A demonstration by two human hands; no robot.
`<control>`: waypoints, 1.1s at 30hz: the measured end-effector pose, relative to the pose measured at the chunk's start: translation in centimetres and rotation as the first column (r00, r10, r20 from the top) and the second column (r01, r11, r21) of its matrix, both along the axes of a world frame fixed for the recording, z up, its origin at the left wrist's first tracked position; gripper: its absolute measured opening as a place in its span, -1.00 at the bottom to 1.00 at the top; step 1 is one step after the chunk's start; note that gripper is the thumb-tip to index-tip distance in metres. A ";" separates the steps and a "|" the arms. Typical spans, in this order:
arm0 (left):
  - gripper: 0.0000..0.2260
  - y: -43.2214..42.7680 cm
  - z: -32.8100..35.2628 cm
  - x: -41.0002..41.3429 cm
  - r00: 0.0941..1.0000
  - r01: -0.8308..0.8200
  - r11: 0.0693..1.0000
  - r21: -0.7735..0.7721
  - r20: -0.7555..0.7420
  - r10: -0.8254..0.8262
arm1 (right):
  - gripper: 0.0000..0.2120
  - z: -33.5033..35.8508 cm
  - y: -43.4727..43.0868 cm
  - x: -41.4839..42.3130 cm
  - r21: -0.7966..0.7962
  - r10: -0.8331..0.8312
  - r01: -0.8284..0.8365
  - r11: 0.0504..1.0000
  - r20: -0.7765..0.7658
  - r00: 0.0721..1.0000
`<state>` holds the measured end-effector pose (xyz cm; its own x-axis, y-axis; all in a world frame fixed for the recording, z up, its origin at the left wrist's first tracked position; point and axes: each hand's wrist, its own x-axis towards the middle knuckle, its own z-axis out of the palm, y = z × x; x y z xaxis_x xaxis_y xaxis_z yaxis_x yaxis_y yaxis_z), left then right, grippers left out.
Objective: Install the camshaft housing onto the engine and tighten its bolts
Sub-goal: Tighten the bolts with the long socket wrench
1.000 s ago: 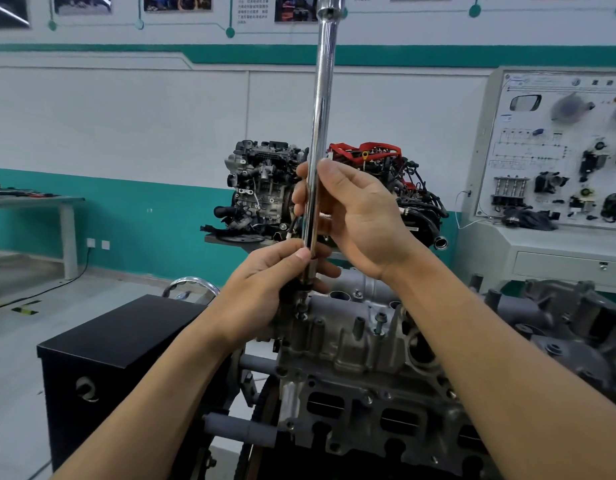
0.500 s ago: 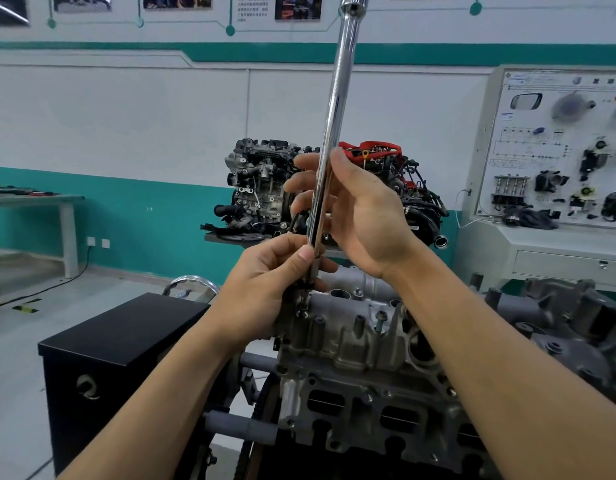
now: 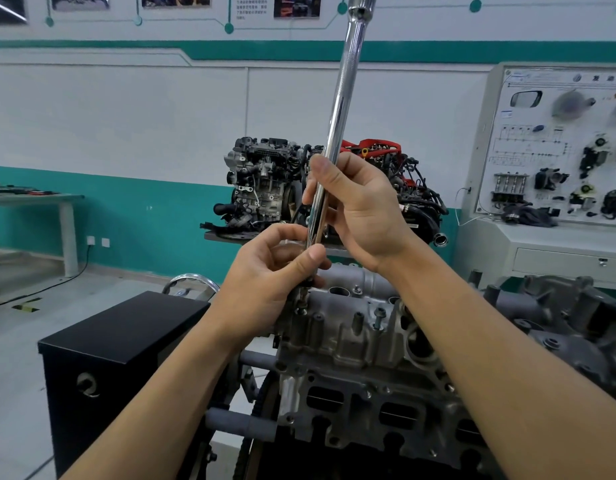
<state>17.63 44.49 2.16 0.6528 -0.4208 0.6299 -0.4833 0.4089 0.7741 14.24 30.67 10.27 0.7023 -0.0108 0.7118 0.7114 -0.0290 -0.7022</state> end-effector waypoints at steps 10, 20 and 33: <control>-0.71 0.0 0.0 0.3 0.996 -0.049 0.996 0.077 0.076 0.043 | -0.72 -0.2 0.1 0.0 -0.046 0.085 -0.089 0.995 -0.080 0.993; -0.67 0.5 0.4 -0.3 0.999 -0.038 0.993 0.112 -0.009 0.039 | -0.69 -0.2 -0.1 -0.6 -0.033 0.152 -0.157 0.987 -0.119 0.981; -0.54 -0.1 -0.1 1.4 0.992 -0.096 0.990 -0.108 -0.097 0.086 | -0.75 -0.3 0.1 -0.6 -0.030 0.090 -0.093 0.995 -0.105 0.990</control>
<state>19.06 44.43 2.06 0.7426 -0.2872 0.6049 -0.4511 0.4531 0.7689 13.63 30.72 10.01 0.7690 0.0802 0.6342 0.6358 0.0072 -0.7718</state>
